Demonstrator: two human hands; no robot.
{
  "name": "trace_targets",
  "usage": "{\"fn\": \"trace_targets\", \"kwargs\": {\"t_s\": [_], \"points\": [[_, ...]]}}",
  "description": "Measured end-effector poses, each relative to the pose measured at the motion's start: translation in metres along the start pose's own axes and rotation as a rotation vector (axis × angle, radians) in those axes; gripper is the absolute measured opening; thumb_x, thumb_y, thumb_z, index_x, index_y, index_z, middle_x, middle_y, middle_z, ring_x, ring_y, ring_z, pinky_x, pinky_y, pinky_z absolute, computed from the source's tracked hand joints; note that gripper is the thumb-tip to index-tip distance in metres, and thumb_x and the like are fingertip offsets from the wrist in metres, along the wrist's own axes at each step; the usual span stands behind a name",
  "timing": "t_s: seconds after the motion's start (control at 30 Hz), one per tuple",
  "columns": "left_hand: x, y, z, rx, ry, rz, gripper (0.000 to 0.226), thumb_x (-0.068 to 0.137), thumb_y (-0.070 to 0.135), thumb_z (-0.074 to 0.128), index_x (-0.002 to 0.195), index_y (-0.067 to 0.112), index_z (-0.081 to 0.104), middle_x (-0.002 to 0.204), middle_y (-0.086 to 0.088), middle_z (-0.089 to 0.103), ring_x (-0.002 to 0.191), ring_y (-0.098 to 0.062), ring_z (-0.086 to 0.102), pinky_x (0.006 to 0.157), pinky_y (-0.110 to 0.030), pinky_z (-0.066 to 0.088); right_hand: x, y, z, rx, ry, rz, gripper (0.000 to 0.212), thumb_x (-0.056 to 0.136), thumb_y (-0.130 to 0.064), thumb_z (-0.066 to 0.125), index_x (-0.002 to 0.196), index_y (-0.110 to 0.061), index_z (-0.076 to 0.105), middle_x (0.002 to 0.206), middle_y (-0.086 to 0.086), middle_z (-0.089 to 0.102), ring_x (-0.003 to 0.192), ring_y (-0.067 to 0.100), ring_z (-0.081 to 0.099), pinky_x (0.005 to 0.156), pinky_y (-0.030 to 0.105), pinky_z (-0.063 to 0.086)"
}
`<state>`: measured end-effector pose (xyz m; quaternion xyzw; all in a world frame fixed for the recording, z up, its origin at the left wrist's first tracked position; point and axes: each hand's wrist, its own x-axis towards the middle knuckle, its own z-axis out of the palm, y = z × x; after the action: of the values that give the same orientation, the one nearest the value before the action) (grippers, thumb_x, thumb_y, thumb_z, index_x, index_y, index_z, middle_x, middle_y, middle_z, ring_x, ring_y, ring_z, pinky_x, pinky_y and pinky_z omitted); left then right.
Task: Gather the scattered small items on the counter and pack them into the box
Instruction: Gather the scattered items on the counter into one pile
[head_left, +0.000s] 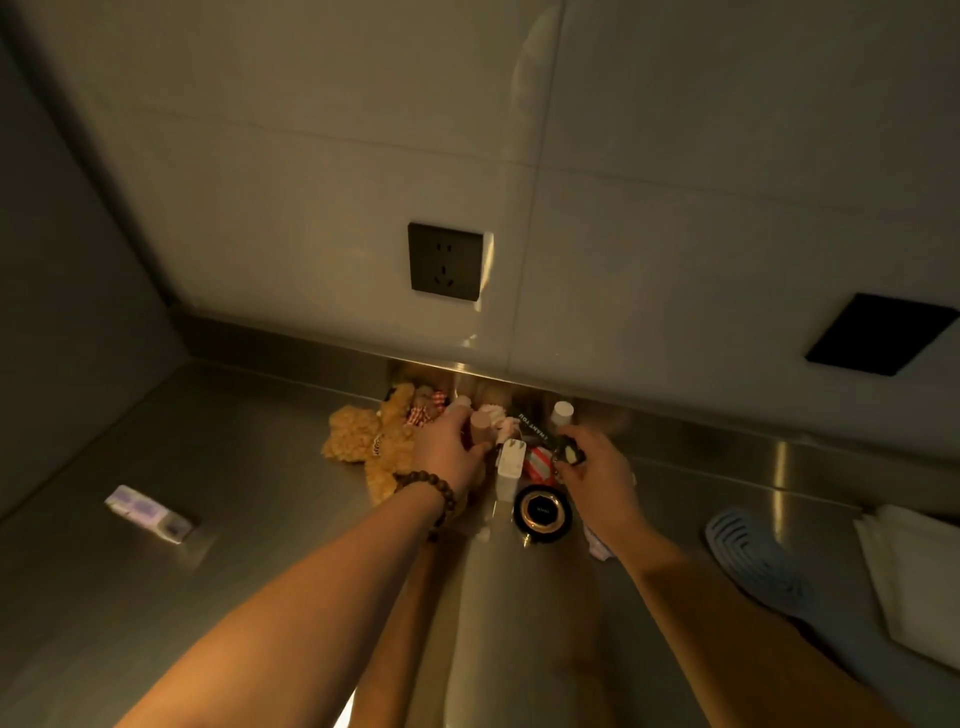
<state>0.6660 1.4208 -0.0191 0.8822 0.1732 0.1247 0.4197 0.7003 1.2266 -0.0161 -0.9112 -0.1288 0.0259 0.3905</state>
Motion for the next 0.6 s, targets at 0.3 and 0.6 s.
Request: {"fn": "trace_targets", "kwargs": {"t_s": [0.3, 0.6], "points": [[-0.009, -0.006, 0.002, 0.063, -0.066, 0.010, 0.052, 0.080, 0.029, 0.070, 0.128, 0.024, 0.049, 0.119, 0.001, 0.059, 0.107, -0.015, 0.055, 0.087, -0.026, 0.046, -0.006, 0.005, 0.018, -0.017, -0.051, -0.003, 0.053, 0.084, -0.026, 0.069, 0.131, -0.033, 0.046, 0.128, -0.005, 0.058, 0.119, 0.017, 0.053, 0.097, 0.037, 0.049], [-0.051, -0.011, -0.067, 0.139, 0.049, 0.097, 0.075, 0.076, 0.044, 0.069, 0.140, 0.029, 0.033, 0.139, 0.003, 0.044, 0.125, -0.015, 0.042, 0.101, -0.031, 0.036, -0.033, -0.064, 0.034, 0.133, -0.072, -0.203, 0.066, 0.080, -0.037, 0.071, 0.138, -0.028, 0.040, 0.143, -0.002, 0.040, 0.131, 0.018, 0.040, 0.104, 0.038, 0.043]]}}
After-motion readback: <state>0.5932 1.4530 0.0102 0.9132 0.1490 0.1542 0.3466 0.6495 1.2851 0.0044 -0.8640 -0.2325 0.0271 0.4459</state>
